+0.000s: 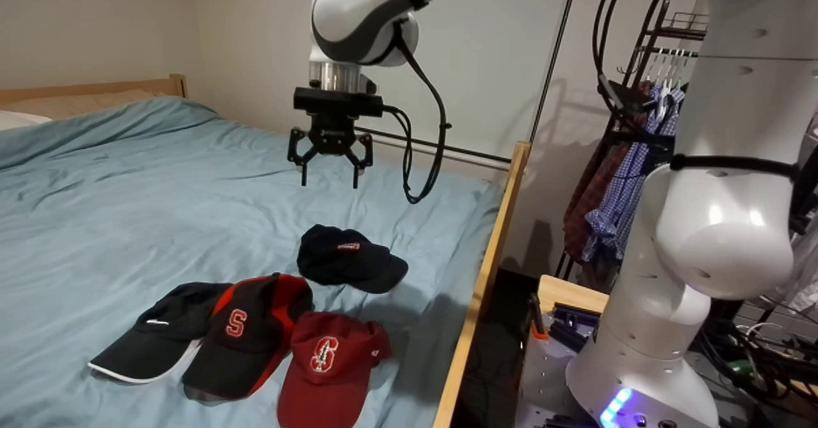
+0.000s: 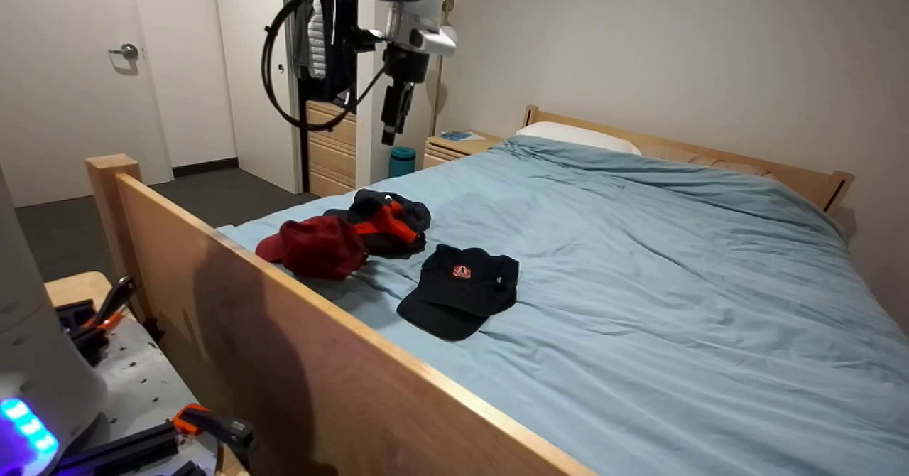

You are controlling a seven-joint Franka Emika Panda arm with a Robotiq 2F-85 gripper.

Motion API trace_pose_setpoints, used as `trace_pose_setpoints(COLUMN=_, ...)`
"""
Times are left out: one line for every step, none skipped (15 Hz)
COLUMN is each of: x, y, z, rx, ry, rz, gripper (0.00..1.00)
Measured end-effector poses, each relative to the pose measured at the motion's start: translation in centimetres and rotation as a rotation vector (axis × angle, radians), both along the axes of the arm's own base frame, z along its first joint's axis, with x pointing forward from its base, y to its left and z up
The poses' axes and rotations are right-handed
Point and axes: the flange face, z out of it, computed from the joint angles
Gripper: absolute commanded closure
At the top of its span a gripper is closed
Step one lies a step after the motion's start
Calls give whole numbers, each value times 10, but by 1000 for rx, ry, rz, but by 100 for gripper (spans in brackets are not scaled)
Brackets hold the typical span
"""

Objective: Pick the red cap and place it on the left then remove it from the top of the black cap

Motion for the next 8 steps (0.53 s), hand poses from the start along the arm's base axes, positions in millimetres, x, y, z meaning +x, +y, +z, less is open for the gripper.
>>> trace_pose_setpoints(x=12, y=-3, z=2, rx=3, ry=-7, rz=54, gripper=0)
trace_pose_setpoints(x=23, y=-4, z=2, rx=5, ry=-11, rz=105, gripper=0)
trace_pose_setpoints(x=32, y=-4, z=-1, rx=7, ry=-16, rz=156, gripper=0)
trace_pose_setpoints(x=41, y=-4, z=-5, rx=9, ry=-20, rz=209, gripper=0)
trace_pose_setpoints(x=49, y=-4, z=-10, rx=12, ry=-23, rz=262, gripper=0)
trace_pose_setpoints(x=55, y=-5, z=-15, rx=14, ry=-24, rz=315, gripper=0)
trace_pose_setpoints(x=61, y=-6, z=-19, rx=18, ry=-22, rz=369, gripper=0)
trace_pose_setpoints(x=64, y=-8, z=-21, rx=22, ry=-18, rz=401, gripper=0)
